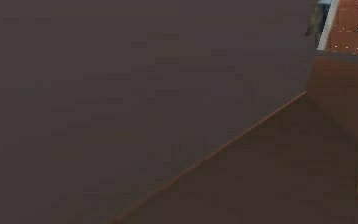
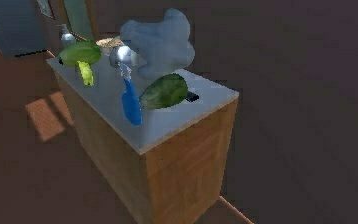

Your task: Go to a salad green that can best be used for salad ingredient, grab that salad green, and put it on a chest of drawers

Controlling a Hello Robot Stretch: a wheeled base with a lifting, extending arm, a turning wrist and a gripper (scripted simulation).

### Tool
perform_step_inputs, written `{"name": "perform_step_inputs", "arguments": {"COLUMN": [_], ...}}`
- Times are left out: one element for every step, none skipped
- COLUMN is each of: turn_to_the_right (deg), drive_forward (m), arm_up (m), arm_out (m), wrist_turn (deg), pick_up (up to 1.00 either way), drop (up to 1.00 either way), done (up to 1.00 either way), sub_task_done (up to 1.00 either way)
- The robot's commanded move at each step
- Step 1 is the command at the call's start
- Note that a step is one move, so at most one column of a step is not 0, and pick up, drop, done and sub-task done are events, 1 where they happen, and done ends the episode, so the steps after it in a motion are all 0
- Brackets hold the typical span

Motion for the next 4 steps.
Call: {"name": "perform_step_inputs", "arguments": {"turn_to_the_right": [0.0, 0.0, 0.0, 0.0], "drive_forward": [0.0, 0.0, 0.0, 0.0], "arm_up": [0.38, 0.0, 0.0, 0.0], "arm_out": [0.0, 0.42, 0.0, 0.0], "wrist_turn": [0.0, 0.0, 45.0, 45.0], "pick_up": [0.0, 0.0, 0.0, 0.0], "drop": [0.0, 0.0, 0.0, 0.0], "done": [0.0, 0.0, 0.0, 0.0], "sub_task_done": [0.0, 0.0, 0.0, 0.0]}}
